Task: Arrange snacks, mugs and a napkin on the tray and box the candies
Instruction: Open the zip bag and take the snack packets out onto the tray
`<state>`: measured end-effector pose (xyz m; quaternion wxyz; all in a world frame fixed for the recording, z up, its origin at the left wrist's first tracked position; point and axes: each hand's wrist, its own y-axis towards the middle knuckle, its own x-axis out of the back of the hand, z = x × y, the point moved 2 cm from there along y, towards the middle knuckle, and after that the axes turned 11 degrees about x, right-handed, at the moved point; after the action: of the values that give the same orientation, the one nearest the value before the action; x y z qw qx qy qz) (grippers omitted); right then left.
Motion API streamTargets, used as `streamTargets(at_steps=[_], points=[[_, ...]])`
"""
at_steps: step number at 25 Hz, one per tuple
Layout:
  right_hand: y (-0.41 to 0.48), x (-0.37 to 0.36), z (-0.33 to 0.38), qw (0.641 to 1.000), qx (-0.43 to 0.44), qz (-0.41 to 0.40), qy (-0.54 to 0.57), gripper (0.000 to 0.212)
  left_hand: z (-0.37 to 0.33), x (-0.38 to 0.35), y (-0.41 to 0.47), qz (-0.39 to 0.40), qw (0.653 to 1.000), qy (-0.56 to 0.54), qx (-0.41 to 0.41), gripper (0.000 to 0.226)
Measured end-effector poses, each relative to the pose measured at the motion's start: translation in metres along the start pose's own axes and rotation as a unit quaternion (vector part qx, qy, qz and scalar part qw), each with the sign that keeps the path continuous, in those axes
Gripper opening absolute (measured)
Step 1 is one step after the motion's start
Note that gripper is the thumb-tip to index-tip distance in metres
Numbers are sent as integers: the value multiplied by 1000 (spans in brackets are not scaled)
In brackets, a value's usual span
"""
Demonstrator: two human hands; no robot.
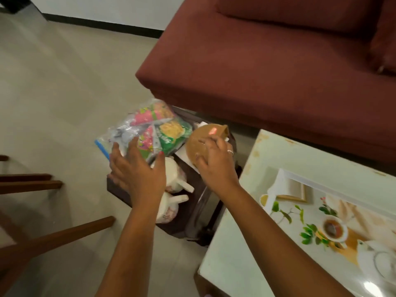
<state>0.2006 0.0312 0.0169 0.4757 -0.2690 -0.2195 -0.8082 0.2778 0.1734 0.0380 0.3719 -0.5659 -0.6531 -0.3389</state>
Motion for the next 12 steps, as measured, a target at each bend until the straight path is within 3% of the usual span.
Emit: streamTargets(at_steps=[2,5,7,9,12], points=[[32,-22,16,999,14,27,-15,37,28,9,53,45,983,-95,153,59],[81,-56,31,997,11,70,-13,35,72,7,111,146,903,-247,319,59],[106,-78,35,994,-9,111,8,39,90,-3,129,217,857,-306,352,56],[120,-97,33,987,-25,158,16,44,101,-16,138,262,844,-315,346,48],[119,-112,27,980,-51,190,34,47,114,-32,141,241,834,-336,365,49]])
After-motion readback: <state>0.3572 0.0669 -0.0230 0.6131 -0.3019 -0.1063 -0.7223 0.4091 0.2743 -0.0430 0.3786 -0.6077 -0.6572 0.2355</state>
